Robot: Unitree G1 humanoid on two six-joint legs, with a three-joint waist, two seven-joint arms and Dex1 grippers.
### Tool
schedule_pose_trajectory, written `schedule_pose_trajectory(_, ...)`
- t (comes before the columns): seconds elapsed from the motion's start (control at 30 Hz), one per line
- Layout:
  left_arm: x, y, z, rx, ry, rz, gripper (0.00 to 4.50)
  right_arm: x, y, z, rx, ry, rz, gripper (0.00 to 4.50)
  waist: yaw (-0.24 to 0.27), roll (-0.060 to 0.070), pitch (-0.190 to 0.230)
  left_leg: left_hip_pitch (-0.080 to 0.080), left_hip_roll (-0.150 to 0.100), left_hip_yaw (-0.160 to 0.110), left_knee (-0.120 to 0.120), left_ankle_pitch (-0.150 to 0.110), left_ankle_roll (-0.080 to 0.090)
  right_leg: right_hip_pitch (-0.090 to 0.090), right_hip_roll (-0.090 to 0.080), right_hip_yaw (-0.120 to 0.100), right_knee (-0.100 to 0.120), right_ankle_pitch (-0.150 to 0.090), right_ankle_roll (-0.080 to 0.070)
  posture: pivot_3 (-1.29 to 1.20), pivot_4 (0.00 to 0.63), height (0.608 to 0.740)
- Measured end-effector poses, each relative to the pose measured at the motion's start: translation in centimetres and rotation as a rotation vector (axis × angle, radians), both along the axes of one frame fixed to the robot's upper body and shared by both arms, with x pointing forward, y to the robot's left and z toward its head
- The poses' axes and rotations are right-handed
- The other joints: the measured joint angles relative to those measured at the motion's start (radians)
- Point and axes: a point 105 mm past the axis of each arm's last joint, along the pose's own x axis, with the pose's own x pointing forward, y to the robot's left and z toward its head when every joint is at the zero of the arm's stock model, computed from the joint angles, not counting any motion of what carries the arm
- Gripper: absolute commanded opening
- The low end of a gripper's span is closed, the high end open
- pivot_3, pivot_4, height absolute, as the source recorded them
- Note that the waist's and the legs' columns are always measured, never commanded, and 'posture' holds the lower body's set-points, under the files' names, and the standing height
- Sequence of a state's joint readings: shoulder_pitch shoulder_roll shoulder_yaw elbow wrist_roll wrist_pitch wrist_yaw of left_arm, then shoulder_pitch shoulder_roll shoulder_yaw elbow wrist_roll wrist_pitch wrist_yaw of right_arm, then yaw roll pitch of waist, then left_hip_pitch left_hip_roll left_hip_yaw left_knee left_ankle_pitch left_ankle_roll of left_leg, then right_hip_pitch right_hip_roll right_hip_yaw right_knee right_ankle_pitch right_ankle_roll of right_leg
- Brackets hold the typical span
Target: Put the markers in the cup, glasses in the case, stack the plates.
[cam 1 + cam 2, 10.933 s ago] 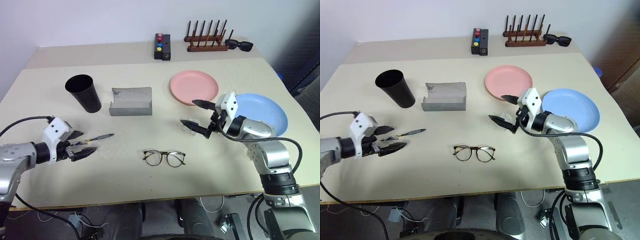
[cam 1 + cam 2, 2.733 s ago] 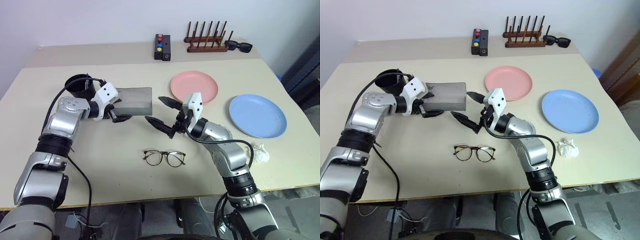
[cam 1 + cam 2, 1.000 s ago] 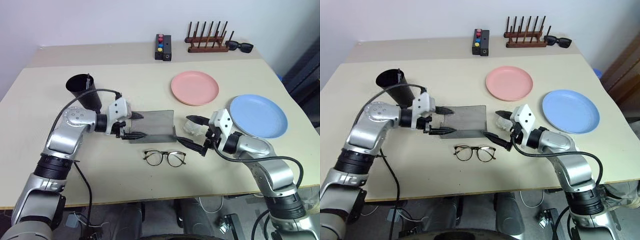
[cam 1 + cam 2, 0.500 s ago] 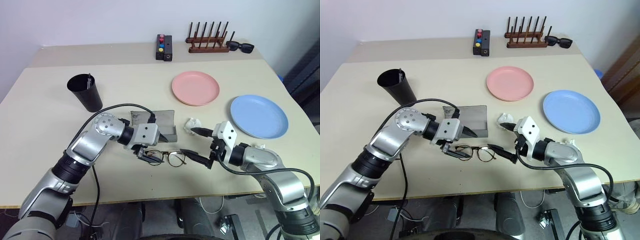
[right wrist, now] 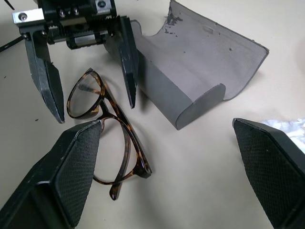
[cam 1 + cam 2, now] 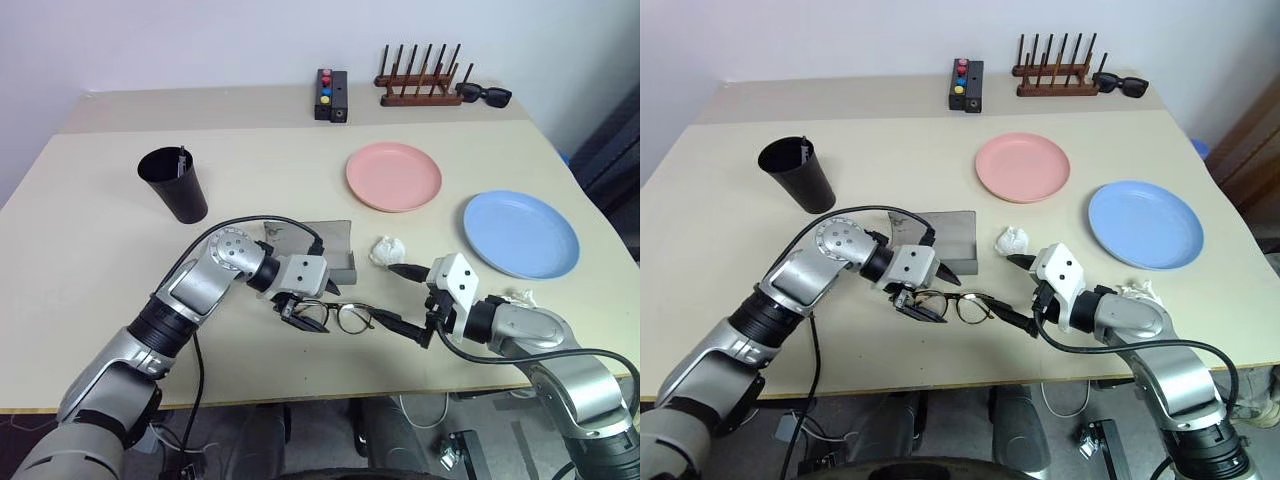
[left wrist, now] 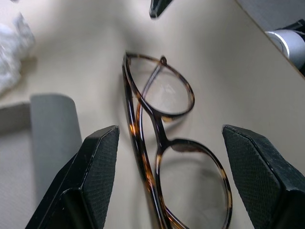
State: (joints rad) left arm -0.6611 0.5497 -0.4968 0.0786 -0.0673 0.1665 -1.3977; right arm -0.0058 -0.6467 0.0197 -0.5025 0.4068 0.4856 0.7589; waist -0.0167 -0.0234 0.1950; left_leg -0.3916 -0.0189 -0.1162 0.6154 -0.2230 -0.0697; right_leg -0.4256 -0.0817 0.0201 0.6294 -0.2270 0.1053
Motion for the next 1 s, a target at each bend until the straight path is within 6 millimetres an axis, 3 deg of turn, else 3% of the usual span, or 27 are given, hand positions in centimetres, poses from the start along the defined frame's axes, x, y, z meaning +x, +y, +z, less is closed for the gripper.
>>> schedule_pose_trajectory(0.03, 0.0, 0.0, 0.0, 0.0, 0.001, -0.001, 3.49, 0.0, 0.0, 0.0, 0.0, 0.0, -0.001, 4.5, 0.002, 0.0, 0.0, 0.0, 0.0, 0.0, 0.0, 0.0, 0.0, 0.0, 0.0, 0.0, 0.0, 0.0, 0.0, 0.0, 0.15, 0.74)
schedule_pose_trajectory(0.07, -0.1, 0.0, 0.0, 0.0, 0.003, -0.004, 2.97, 0.0, 0.0, 0.0, 0.0, -0.001, -0.003, 4.5, 0.002, 0.0, 0.0, 0.0, 0.0, 0.0, 0.0, 0.0, 0.0, 0.0, 0.0, 0.0, 0.0, 0.0, 0.0, 0.0, 0.15, 0.74)
schedule_pose_trajectory(0.1, -0.1, -0.1, 0.0, -0.002, 0.006, -0.007, 2.74, 0.0, 0.0, 0.0, 0.0, -0.002, -0.004, 4.5, 0.003, 0.0, 0.0, 0.0, 0.0, 0.0, 0.0, 0.0, 0.0, 0.0, 0.0, 0.0, 0.0, 0.0, 0.0, 0.0, 0.15, 0.74)
schedule_pose_trajectory(0.23, -0.3, -0.2, -0.5, -0.011, 0.035, -0.008, 0.81, 0.1, 0.0, 0.0, 0.0, -0.002, -0.005, 4.5, 0.003, 0.0, 0.0, 0.0, 0.0, 0.0, 0.0, 0.0, 0.0, 0.0, 0.0, 0.0, 0.0, 0.0, 0.0, 0.0, 0.15, 0.74)
schedule_pose_trajectory(0.3, -0.6, -0.6, 0.1, -0.059, 0.054, -0.025, 0.06, 0.1, 0.0, 0.0, 0.0, -0.003, -0.004, 4.5, 0.003, 0.0, -0.001, 0.001, 0.0, 0.0, 0.0, 0.0, 0.0, 0.001, 0.0, 0.0, 0.0, 0.0, 0.0, 0.0, 0.15, 0.74)
schedule_pose_trajectory(0.7, -0.8, -0.5, 0.0, -0.117, 0.106, -0.017, 0.06, 0.4, 0.1, 0.3, -0.001, -0.022, 0.002, 4.5, 0.004, 0.003, -0.002, 0.007, 0.0, -0.001, 0.003, -0.001, 0.001, 0.011, 0.0, 0.0, -0.003, -0.001, 0.0, 0.0, 0.15, 0.74)
schedule_pose_trajectory(0.87, -1.0, 0.5, 0.2, -0.148, 0.189, 0.024, 0.06, 0.7, -0.1, 0.4, -0.002, -0.029, 0.0, 4.5, 0.001, 0.003, -0.002, 0.006, 0.0, -0.001, 0.003, -0.001, 0.002, 0.01, 0.0, 0.0, -0.003, -0.001, -0.001, 0.0, 0.15, 0.74)
schedule_pose_trajectory(1.0, -0.5, 2.0, 1.4, -0.176, 0.224, 0.09, 0.06, 1.1, -1.3, 0.9, -0.005, -0.043, -0.027, 4.5, 0.002, 0.003, -0.001, 0.003, 0.0, -0.001, 0.003, -0.001, 0.002, 0.008, 0.0, -0.001, -0.003, 0.0, 0.0, 0.0, 0.15, 0.74)
